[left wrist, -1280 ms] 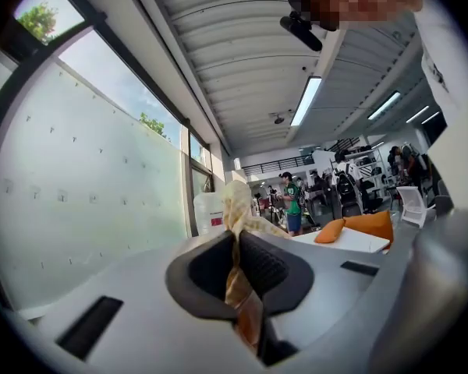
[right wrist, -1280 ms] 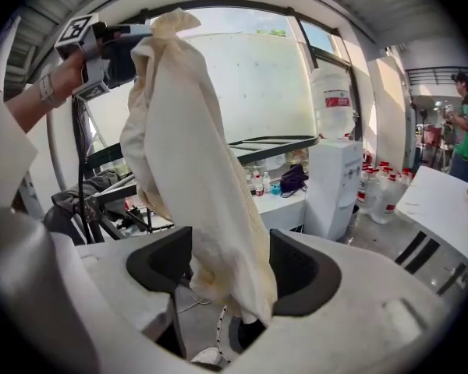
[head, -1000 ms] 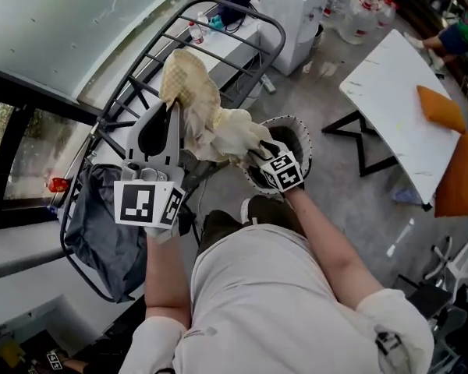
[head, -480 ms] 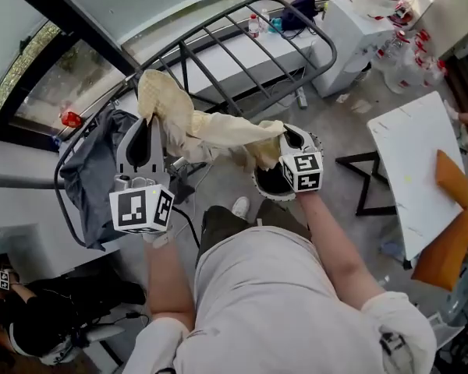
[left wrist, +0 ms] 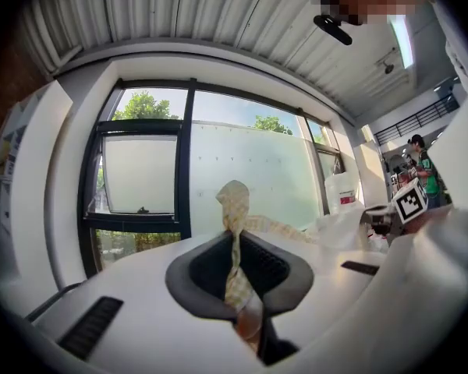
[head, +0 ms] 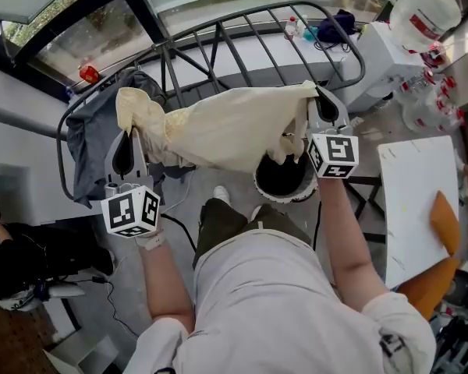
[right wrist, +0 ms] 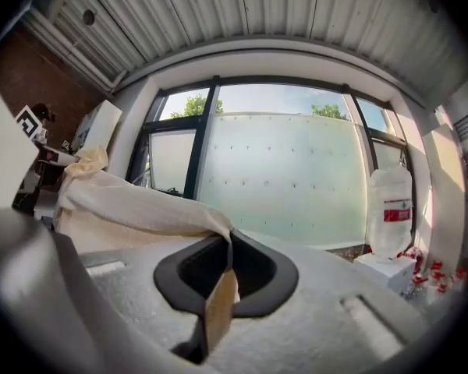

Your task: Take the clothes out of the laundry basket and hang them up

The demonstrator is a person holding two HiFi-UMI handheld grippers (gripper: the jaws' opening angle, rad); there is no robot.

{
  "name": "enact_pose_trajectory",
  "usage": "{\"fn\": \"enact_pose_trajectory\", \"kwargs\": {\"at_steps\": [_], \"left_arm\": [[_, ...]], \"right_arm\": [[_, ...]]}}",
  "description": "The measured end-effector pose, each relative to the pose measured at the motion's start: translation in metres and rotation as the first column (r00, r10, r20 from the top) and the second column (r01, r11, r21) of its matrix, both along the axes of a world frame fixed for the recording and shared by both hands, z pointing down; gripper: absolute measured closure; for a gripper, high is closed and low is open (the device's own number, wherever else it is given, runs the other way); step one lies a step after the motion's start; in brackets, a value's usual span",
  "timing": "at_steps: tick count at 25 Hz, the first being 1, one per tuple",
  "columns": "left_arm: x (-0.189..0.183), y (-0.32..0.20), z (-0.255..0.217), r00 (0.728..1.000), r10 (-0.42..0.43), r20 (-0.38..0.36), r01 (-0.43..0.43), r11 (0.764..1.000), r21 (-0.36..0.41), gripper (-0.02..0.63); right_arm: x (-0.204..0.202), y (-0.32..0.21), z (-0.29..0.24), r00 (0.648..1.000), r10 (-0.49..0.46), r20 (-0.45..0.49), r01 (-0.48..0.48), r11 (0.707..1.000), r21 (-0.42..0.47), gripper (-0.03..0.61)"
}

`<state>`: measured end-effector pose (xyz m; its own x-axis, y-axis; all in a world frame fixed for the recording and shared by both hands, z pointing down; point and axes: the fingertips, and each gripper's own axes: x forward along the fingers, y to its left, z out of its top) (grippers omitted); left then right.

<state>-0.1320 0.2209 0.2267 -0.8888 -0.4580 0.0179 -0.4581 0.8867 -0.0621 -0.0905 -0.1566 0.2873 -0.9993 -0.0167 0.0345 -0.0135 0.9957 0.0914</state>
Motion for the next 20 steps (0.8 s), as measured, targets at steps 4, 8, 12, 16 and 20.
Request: {"fn": "enact_pose_trajectory", "kwargs": {"at_steps": [4, 8, 12, 16, 20], "left_arm": [[0.002, 0.013, 0.009, 0.999, -0.053, -0.003, 0.053, 0.998, -0.037, 0.594], [-0.014, 0.018, 0.014, 0.997, -0.077, -0.009, 0.076, 0.996, -0.051, 0.594], [-0.051, 0.023, 0.013, 0.997, -0.081, 0.016, 0.082, 0.995, -0.06, 0.594], [-0.106, 0.024, 0.011, 0.997, -0.077, 0.027, 0.079, 0.996, -0.045, 0.594], [-0.168, 0.022, 0.006, 0.998, -0.059, 0.023, 0.059, 0.998, -0.015, 0.594]], "right_arm": [[-0.019, 0.002, -0.041, 0.996, -0.018, 0.086, 0.014, 0.999, 0.048, 0.568], [-0.05, 0.011, -0.058, 0.993, -0.055, 0.105, 0.045, 0.995, 0.093, 0.568], [-0.094, 0.017, -0.072, 0.989, -0.051, 0.142, 0.04, 0.996, 0.077, 0.568], [-0.149, 0.024, -0.09, 0.987, -0.056, 0.151, 0.045, 0.996, 0.076, 0.569], [-0.21, 0.028, -0.11, 0.986, -0.06, 0.157, 0.047, 0.995, 0.088, 0.569]]}}
